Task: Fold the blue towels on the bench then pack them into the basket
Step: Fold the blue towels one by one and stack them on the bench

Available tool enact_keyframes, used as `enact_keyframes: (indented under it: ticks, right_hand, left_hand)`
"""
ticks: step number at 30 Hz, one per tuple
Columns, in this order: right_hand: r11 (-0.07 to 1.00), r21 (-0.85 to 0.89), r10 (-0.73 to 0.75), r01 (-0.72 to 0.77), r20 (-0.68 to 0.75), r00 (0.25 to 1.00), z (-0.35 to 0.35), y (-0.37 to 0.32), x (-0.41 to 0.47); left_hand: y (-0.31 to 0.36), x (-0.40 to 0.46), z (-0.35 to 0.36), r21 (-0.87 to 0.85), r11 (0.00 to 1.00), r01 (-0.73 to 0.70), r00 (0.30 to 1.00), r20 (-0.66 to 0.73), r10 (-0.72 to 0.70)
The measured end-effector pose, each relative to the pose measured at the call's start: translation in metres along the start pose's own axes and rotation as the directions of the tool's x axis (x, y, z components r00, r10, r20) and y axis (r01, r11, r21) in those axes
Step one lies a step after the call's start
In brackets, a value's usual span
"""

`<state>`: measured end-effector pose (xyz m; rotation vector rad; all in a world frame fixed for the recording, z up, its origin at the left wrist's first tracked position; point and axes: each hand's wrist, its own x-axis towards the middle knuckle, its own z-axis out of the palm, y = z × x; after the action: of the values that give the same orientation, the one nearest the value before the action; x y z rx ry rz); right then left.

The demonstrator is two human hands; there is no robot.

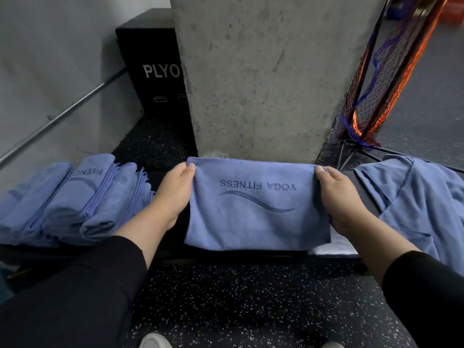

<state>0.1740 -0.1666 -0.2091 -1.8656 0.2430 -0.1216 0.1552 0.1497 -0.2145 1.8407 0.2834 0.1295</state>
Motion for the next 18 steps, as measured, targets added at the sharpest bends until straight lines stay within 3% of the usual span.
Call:
enact_keyframes:
  ticks: [3,8,18]
  right_hand:
    - [0.987,-0.144,-0.074,0.077,0.026,0.997,0.015,0.005,0.006]
    - [0.851,-0.5,-0.045,0.161,0.235,0.971,0.029,0.023,0.005]
    - [0.635,-0.72,0.041,0.281,0.394,0.918,0.019,0.016,-0.009]
  left_hand:
    - [-0.01,0.006,0.012,0.239,0.969,-0.065,0.998,-0.006,0.068]
    - [-0.031,0.007,0.025,0.615,0.768,-0.18,0.977,0.199,0.069]
    - [-0.011,-0.006,0.018,0.806,0.544,-0.235,0.945,0.321,-0.068]
